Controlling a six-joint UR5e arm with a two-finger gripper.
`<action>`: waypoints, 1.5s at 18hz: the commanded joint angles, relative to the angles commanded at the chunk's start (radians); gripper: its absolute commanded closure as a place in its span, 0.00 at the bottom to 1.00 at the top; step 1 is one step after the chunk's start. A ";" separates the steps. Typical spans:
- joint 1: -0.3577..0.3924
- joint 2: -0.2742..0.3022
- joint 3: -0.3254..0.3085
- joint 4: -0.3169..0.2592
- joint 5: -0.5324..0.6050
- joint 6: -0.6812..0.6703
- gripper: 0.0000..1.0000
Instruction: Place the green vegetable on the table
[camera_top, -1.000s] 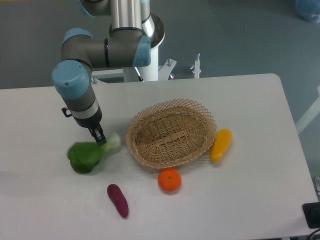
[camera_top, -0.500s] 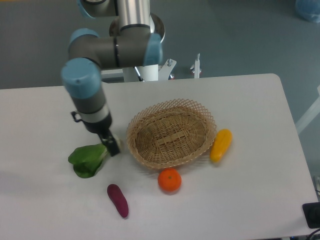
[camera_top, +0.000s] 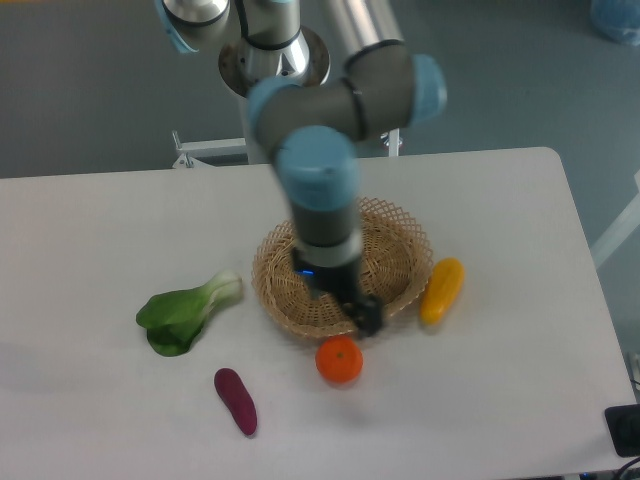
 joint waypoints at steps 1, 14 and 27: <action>0.020 -0.020 0.026 -0.002 -0.003 0.008 0.00; 0.201 -0.177 0.271 -0.112 -0.049 0.157 0.00; 0.230 -0.209 0.324 -0.160 -0.063 0.252 0.00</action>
